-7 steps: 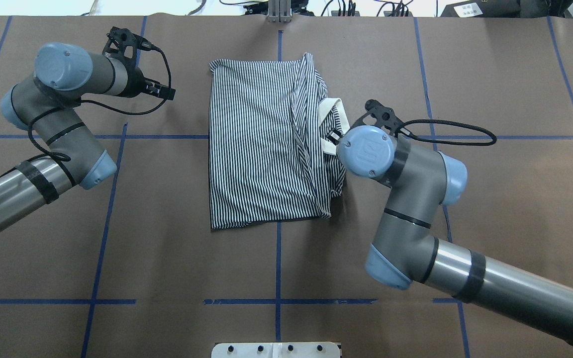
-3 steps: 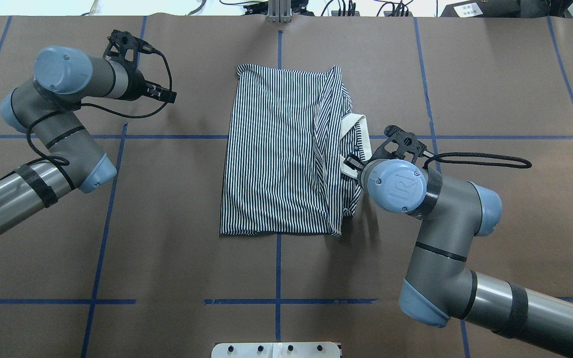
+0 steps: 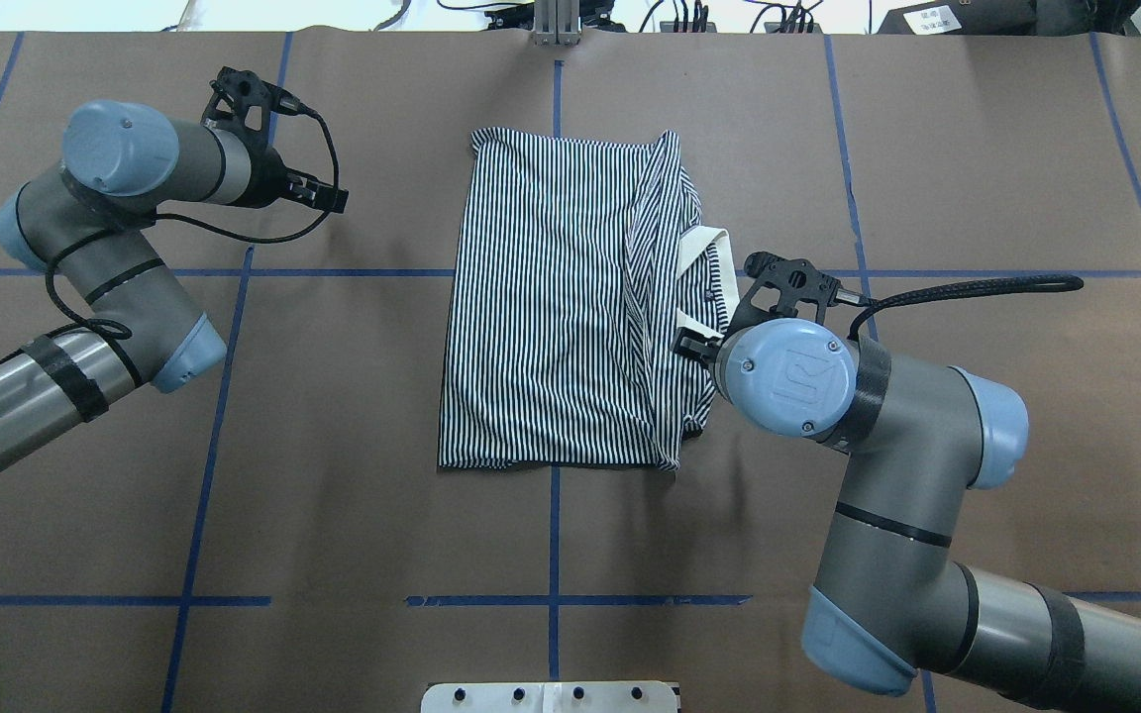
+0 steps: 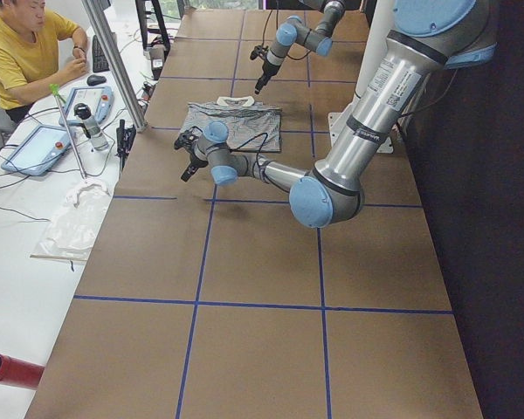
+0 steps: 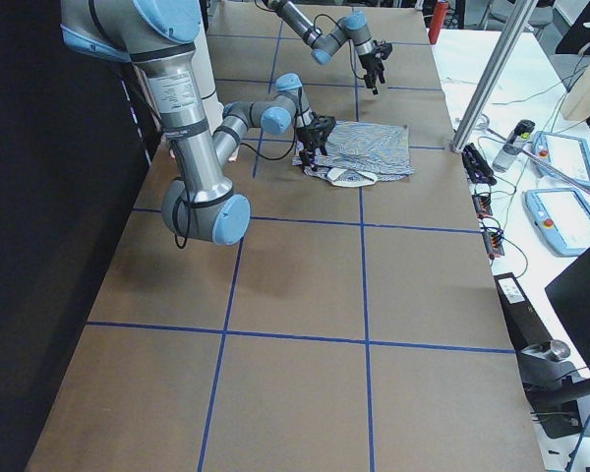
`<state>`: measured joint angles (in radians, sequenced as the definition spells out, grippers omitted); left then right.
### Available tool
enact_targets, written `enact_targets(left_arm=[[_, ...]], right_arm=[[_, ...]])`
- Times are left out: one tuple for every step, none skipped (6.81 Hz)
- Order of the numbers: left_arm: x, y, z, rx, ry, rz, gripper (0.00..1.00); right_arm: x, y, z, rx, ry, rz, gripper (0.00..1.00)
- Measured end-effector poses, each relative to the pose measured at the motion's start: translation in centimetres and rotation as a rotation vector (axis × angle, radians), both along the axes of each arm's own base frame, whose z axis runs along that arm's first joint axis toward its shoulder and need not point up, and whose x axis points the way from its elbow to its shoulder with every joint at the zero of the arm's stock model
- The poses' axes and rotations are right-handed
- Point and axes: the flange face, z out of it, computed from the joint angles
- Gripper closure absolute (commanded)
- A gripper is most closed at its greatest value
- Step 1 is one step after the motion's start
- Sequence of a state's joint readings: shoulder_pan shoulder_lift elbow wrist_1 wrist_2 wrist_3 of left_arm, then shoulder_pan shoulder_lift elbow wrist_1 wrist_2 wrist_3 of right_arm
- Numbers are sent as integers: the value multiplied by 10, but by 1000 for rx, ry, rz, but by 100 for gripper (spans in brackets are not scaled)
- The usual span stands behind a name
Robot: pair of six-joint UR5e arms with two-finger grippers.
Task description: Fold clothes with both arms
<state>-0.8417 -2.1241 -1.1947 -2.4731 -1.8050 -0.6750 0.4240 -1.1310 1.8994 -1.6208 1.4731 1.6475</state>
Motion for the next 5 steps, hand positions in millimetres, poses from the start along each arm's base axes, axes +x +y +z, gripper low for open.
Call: enact_targets(left_arm=[[-1, 2, 1, 0, 0, 1, 0], [-2, 3, 1, 1, 1, 1, 0], [-2, 4, 1, 1, 2, 2, 0], [-2, 4, 1, 1, 2, 2, 0], [-2, 4, 1, 1, 2, 3, 0]], right_arm=[[-13, 15, -9, 5, 9, -39, 8], [-29, 25, -22, 10, 24, -75, 23], [-45, 28, -33, 24, 66, -126, 36], [-59, 27, -34, 46, 116, -186, 46], [-68, 25, -32, 63, 152, -233, 46]])
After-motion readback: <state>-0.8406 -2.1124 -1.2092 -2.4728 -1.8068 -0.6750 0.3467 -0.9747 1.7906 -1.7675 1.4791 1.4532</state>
